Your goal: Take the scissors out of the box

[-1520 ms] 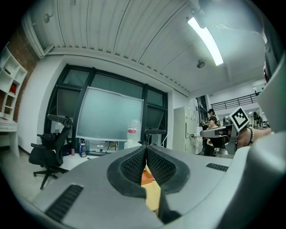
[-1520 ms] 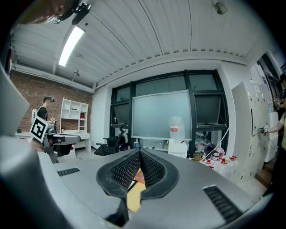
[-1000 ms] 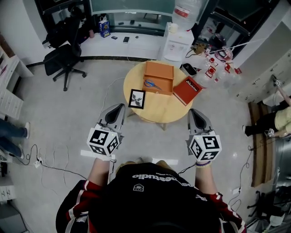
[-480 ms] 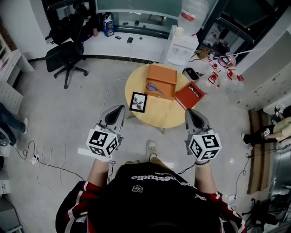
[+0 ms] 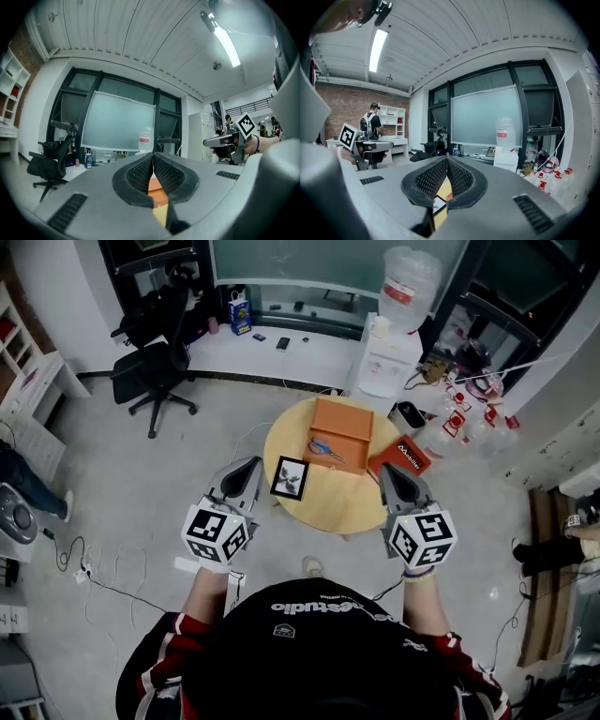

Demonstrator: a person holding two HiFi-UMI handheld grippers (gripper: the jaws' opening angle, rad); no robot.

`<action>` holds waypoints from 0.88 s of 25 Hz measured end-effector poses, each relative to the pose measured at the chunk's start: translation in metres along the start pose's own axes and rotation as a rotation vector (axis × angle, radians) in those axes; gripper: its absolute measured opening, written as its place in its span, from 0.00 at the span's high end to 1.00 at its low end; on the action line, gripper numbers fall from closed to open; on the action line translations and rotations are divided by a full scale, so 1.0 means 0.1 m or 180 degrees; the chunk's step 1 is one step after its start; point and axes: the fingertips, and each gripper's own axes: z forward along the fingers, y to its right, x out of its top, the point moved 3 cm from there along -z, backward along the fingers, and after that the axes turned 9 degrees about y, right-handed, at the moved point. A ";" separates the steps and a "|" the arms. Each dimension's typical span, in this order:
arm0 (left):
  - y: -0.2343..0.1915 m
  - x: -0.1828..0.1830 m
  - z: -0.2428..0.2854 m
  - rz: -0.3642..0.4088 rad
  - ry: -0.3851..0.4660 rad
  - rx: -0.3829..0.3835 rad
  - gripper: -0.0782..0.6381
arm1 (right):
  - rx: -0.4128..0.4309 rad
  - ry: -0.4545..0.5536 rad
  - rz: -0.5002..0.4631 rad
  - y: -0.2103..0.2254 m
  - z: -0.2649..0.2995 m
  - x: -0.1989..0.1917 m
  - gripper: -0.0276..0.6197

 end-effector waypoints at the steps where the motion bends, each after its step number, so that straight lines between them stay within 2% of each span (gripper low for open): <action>1: 0.00 0.00 0.05 -0.0007 -0.0003 -0.0005 0.87 | 0.0013 0.0006 -0.0006 0.04 0.04 0.00 0.91; 7: 0.03 -0.02 0.30 -0.0020 -0.0029 -0.0027 0.87 | 0.0082 0.0075 0.0010 0.23 0.20 0.01 0.90; 11: 0.05 -0.08 0.35 -0.0012 -0.0069 -0.0019 0.87 | 0.0074 0.0070 0.0047 0.31 0.25 -0.03 0.80; 15: 0.02 -0.11 0.37 -0.0020 -0.0102 0.0009 0.87 | 0.0093 0.0020 0.0076 0.34 0.33 -0.08 0.76; 22: 0.09 -0.18 0.38 -0.0055 -0.0140 0.0014 0.87 | 0.0178 -0.0116 0.0061 0.36 0.46 -0.23 0.75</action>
